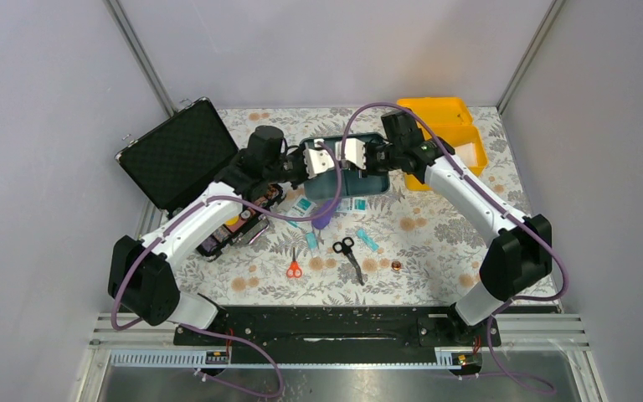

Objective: Organize the medicine kit

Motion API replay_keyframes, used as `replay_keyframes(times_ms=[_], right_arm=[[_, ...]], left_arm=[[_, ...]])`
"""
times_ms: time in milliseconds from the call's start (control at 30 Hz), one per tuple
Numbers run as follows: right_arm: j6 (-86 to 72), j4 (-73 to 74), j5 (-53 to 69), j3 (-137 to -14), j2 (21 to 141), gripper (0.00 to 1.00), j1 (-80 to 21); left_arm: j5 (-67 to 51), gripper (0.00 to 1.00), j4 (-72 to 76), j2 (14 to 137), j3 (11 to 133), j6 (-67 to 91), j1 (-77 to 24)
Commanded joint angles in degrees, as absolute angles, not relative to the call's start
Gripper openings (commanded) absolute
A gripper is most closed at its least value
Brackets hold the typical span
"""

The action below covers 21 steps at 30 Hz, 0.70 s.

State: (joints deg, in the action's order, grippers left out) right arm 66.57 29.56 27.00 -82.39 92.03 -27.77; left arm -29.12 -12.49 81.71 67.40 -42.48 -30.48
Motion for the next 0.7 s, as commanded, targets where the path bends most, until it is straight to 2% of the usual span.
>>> replay_keyframes(times_ms=[0, 67, 267, 333, 433, 667], right_arm=[[66.9, 30.4, 26.3, -83.9, 92.8, 0.00, -28.3], [66.9, 30.5, 25.9, -83.7, 92.1, 0.00, -28.2], [70.4, 33.8, 25.6, -81.8, 88.2, 0.00, -25.8], [72.4, 37.0, 25.7, -82.8, 87.2, 0.00, -24.2], [76.2, 43.4, 25.6, -85.6, 86.0, 0.00, -20.4], [89.6, 58.6, 25.1, -95.6, 88.1, 0.00, -5.7]], left_arm=[[-30.0, 0.00, -2.2, 77.9, 67.6, -39.0, -29.7], [-28.2, 0.03, -0.9, 78.0, 67.3, -38.0, -29.7], [-23.0, 0.56, 1.2, 77.5, 66.4, -35.1, -29.4], [-22.1, 0.66, 2.3, 76.7, 65.5, -33.4, -29.2], [-20.2, 0.74, 5.0, 75.0, 63.3, -30.1, -29.2], [-20.2, 0.76, 4.2, 74.1, 61.6, -25.5, -29.2]])
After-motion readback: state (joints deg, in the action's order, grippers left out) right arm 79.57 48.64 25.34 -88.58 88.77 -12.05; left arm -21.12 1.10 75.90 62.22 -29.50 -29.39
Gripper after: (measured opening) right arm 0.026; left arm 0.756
